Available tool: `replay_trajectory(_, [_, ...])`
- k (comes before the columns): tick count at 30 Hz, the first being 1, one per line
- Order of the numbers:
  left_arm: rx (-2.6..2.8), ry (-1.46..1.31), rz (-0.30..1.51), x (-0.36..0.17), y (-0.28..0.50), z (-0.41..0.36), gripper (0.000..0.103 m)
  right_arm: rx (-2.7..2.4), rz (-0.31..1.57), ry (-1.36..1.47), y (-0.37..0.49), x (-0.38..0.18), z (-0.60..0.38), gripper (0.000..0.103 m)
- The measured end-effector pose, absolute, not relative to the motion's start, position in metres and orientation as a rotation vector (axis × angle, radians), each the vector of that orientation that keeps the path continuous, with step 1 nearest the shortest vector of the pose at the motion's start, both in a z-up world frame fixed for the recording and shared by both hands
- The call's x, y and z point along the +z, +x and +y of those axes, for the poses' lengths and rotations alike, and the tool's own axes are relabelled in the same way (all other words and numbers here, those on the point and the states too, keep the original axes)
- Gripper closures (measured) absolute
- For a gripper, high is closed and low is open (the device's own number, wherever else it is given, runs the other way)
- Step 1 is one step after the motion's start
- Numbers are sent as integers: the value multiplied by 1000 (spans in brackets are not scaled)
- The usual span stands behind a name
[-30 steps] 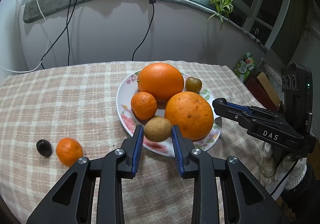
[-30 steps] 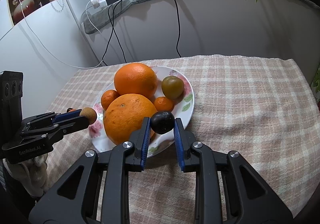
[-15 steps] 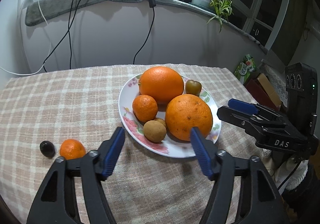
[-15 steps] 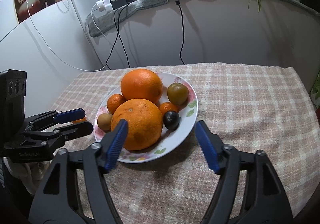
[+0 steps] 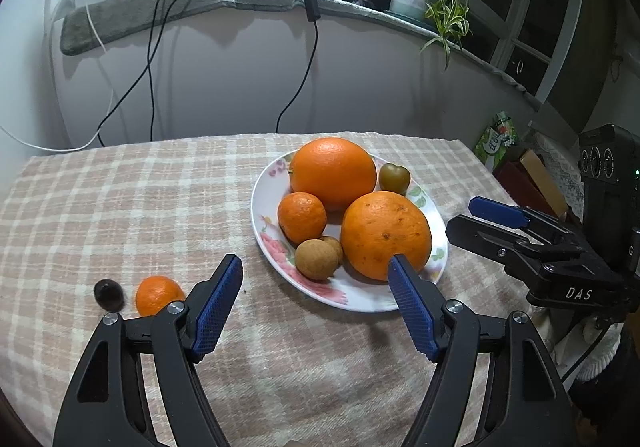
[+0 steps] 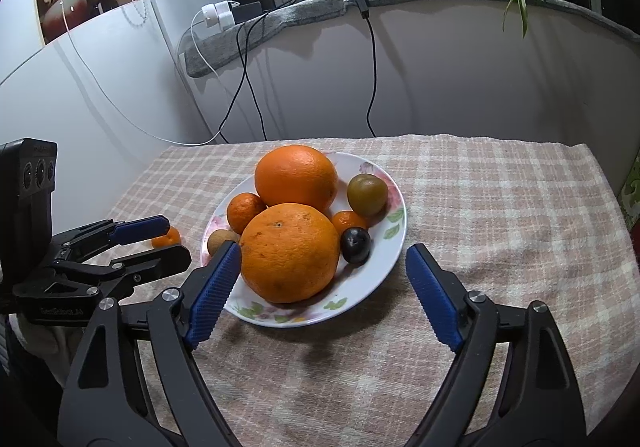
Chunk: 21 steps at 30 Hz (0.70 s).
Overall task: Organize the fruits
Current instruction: 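Withdraw both open grippers from the plate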
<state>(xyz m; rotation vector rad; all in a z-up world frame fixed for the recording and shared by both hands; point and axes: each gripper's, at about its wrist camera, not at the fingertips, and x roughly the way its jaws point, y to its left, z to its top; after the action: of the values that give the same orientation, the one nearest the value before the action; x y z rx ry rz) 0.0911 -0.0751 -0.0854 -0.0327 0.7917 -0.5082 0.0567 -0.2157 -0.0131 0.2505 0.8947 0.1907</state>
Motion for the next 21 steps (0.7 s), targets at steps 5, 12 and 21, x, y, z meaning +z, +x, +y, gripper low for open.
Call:
replay_trajectory(5, [-504, -33, 785, -83, 89, -70, 28, 199, 891, 241, 57, -10, -211, 16])
replay_trajectory(12, [-491, -40, 772, -80, 88, -61, 28, 217, 882, 232, 57, -3, -202, 16])
replay_trajectory(21, [-468, -58, 762, -81, 87, -41, 28, 255, 877, 215, 60, 2, -186, 16])
